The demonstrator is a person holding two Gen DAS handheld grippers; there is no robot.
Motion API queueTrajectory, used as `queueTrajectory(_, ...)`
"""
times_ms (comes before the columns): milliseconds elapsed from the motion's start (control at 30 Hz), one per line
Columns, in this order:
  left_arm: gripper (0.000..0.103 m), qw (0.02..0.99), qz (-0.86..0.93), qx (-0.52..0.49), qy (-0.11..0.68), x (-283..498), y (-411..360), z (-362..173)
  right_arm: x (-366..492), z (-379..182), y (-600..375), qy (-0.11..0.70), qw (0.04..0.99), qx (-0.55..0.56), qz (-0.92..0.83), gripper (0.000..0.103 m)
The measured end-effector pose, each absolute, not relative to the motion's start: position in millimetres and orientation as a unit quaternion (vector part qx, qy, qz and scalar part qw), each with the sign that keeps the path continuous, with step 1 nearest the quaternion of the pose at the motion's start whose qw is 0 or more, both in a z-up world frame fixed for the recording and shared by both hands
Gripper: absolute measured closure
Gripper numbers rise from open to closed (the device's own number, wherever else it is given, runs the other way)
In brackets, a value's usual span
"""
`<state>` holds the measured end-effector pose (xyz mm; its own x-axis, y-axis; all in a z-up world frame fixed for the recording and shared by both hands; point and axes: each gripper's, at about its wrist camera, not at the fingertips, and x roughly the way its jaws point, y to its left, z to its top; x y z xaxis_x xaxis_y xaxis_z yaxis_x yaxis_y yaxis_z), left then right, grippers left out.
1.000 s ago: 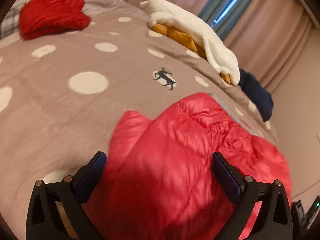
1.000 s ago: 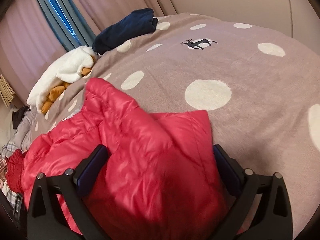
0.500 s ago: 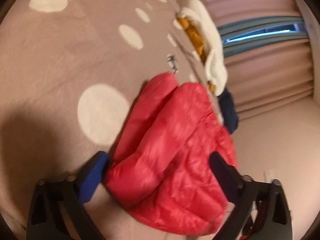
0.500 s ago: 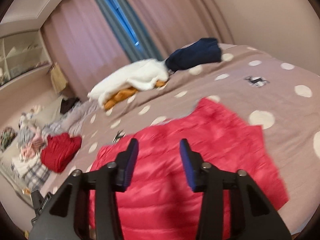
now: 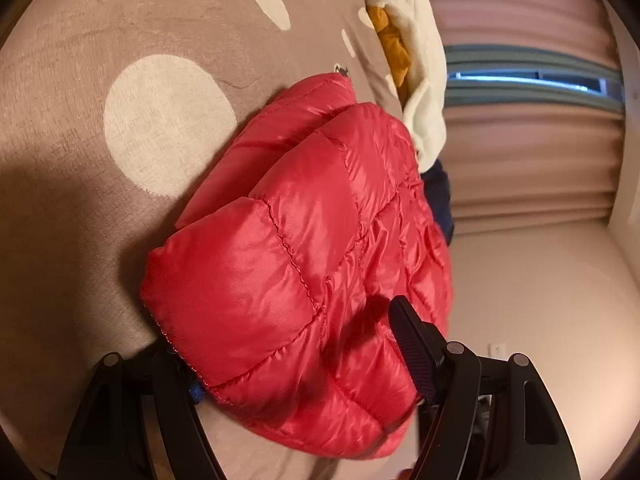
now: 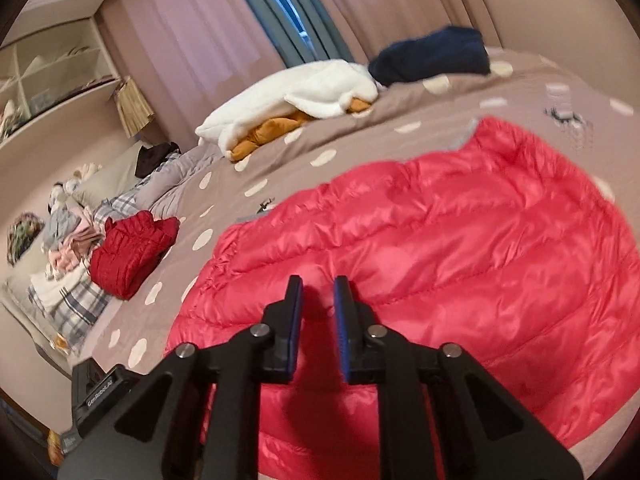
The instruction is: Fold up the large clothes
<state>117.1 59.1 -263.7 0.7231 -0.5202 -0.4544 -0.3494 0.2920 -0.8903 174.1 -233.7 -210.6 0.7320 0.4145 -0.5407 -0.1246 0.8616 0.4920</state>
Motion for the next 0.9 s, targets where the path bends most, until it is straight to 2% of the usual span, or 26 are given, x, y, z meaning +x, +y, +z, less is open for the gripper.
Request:
queueTrajectory(167, 0.029, 0.698, -0.064, -0.624, 0.346, 122, 64, -269, 188, -243, -234, 0.370, 0.892, 0.221, 0.135, 0.103)
queueTrajectory(300, 0.029, 0.710, -0.055, -0.608, 0.351, 130, 59, -266, 195, -269, -239, 0.375, 0.881, 0.250, 0.140, 0.103)
queueTrajectory(467, 0.029, 0.738, -0.036, -0.573, 0.354, 134, 51, -261, 192, -267, -221, 0.371, 0.904, 0.183, 0.111, 0.103)
queueTrajectory(667, 0.029, 0.772, -0.038, -0.522, 0.361, 142, 40, -259, 193, -274, -238, 0.374, 0.890, 0.225, 0.130, 0.103)
queueTrajectory(900, 0.029, 0.761, -0.059, -0.534, 0.363, 151, 45, -263, 189, -272, -237, 0.369, 0.893, 0.222, 0.130, 0.103)
